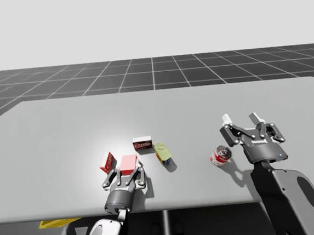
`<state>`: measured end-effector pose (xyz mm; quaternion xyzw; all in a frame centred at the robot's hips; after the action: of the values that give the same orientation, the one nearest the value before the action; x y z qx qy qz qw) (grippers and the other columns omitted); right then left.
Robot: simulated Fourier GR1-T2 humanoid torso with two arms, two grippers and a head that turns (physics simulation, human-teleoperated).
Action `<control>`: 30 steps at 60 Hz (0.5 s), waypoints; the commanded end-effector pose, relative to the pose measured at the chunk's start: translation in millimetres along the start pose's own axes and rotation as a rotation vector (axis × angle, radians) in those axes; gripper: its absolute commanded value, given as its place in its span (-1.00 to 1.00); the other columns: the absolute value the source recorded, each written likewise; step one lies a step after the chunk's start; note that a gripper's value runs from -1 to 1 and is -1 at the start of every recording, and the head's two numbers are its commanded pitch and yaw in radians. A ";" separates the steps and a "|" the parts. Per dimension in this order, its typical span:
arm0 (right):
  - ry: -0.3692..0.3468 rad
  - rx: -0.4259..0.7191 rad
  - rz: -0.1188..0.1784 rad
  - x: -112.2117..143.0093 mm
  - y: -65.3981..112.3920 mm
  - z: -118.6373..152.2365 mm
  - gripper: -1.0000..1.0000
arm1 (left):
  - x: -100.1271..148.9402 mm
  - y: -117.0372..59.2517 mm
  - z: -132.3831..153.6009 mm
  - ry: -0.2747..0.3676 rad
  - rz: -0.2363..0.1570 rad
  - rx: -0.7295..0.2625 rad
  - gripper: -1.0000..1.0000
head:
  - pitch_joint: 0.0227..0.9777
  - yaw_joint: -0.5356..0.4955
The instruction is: Find the red cube and pick it up.
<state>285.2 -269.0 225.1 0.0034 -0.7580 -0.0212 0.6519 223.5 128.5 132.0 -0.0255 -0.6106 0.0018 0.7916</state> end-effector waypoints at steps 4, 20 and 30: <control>-0.005 -0.009 0.004 0.6 -1.4 0.5 -1.00 | -18.1 -2.9 1.3 0.054 -0.030 -0.096 1.00 | 0.19 0.48; -0.011 -0.015 -0.003 1.3 -2.1 1.8 -1.00 | -14.8 -7.4 5.0 0.028 -0.043 -0.096 1.00 | -0.06 0.48; -0.011 -0.016 -0.004 1.8 -2.2 2.5 -1.00 | 10.5 -9.3 16.4 -0.037 -0.093 -0.119 1.00 | -0.07 0.47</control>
<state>283.1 -270.9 226.1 -0.0006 -0.7613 -0.0277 0.6478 213.1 130.5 133.8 -0.0089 -0.6132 -0.0101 0.7898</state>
